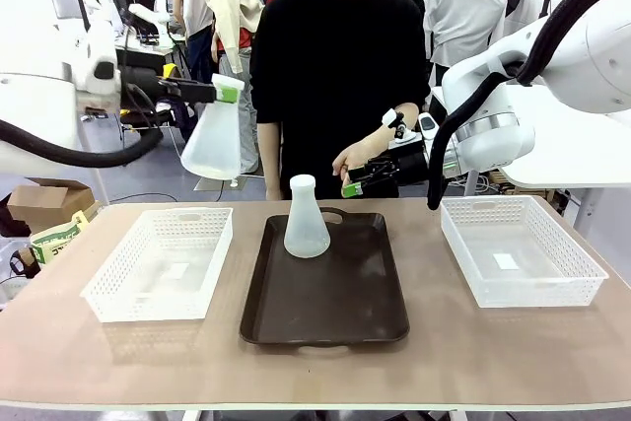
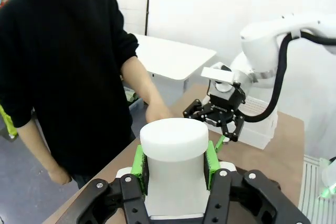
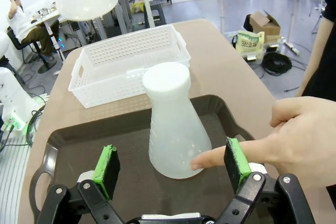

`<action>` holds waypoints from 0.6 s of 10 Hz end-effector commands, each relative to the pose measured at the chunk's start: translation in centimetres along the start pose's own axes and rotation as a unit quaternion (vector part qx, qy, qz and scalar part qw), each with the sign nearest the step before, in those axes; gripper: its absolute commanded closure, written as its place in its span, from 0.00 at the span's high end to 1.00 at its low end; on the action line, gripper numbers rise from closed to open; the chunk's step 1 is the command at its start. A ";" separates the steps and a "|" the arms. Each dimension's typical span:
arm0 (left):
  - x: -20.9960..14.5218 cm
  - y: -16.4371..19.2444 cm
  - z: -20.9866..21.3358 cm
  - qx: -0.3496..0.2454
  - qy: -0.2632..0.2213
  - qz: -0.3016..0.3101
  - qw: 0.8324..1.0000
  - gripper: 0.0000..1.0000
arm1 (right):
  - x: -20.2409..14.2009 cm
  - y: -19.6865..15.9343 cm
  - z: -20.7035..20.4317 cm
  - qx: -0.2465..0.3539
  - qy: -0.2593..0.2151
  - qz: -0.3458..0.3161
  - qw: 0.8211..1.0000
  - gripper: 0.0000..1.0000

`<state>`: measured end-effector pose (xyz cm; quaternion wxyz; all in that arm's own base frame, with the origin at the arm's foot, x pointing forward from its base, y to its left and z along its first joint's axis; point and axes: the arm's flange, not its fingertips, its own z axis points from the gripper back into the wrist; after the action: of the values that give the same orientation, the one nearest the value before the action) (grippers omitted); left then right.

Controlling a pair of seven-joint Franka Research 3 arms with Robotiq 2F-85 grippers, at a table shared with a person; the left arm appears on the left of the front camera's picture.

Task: Prepare the laboratory tools.
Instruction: Place the picked Big flask upright in the Handle tray as directed by the person.

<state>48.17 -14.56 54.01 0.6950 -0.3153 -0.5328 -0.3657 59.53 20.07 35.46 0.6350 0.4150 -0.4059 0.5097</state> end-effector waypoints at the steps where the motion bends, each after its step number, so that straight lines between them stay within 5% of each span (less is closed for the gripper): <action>1: -2.4 -5.3 -1.2 0.039 -0.071 -0.080 0.994 0.00 | 0.0 -0.2 -0.2 -0.001 0.001 0.003 1.000 1.00; 6: -6.7 -9.0 -5.6 0.023 -0.112 -0.102 0.988 0.00 | 0.0 -0.2 -0.2 -0.001 0.001 0.003 1.000 1.00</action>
<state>41.82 -21.87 48.74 0.6095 -0.2690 -0.6392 -0.3843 59.53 20.08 35.46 0.6350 0.4150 -0.4059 0.5098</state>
